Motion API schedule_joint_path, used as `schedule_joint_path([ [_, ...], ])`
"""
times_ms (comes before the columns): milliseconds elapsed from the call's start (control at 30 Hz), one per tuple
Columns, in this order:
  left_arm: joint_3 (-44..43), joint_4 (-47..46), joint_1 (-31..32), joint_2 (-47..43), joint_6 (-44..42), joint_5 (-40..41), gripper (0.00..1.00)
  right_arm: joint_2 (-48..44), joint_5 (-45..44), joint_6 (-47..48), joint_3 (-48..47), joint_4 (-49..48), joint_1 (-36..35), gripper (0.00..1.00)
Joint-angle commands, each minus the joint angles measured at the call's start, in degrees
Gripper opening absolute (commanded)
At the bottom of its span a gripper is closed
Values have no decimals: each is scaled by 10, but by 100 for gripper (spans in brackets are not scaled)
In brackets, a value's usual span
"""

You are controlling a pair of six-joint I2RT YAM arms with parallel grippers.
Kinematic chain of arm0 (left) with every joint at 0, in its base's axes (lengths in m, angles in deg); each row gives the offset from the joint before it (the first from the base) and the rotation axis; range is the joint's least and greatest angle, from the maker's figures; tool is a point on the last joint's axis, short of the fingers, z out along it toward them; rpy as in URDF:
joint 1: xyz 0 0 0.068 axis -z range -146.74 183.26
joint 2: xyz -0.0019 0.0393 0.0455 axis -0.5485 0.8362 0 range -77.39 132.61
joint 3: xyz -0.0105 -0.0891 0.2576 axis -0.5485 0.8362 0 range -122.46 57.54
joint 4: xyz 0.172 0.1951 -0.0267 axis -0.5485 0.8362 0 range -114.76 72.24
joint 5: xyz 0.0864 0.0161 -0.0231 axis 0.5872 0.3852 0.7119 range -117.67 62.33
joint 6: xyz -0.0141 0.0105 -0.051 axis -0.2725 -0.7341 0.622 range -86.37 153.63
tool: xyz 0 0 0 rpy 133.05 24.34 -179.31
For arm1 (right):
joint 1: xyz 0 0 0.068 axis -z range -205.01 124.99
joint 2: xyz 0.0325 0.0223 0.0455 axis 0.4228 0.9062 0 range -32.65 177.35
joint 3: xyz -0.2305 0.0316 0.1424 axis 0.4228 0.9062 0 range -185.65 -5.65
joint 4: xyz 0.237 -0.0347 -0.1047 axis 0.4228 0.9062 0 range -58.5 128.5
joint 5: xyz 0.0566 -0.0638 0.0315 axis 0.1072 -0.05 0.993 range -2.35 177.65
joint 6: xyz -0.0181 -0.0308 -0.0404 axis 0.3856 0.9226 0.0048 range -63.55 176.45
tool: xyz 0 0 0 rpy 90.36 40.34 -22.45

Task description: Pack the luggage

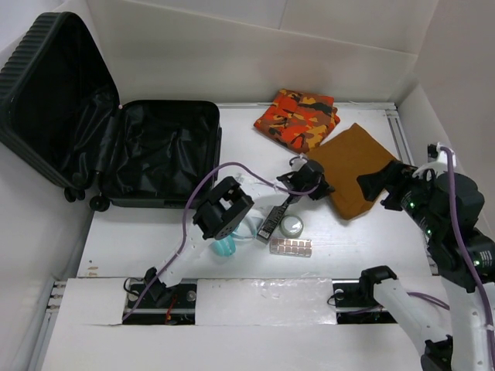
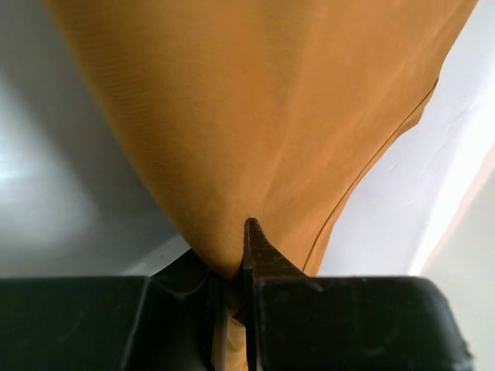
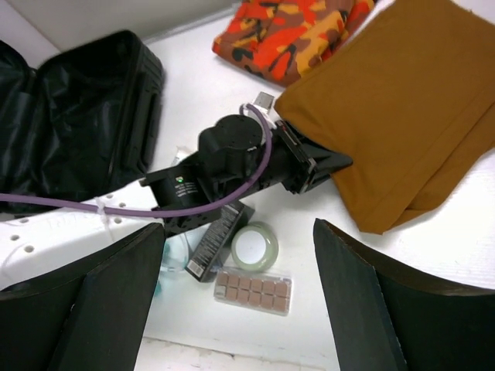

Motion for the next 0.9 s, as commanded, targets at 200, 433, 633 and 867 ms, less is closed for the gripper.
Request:
schedule_joint_path([
  [200, -215, 104, -36, -47, -256, -10, 0, 31, -10, -6, -95, -35, -4, 84],
  [433, -429, 111, -181, -61, -332, -163, 0, 52, -47, 5, -119, -53, -4, 85],
  [633, -407, 70, -370, -168, -315, -262, 0, 52, -40, 11, -97, -65, -4, 85],
  [867, 26, -92, -553, -406, -356, -284, 0, 52, 2, 11, -57, -77, -10, 85],
])
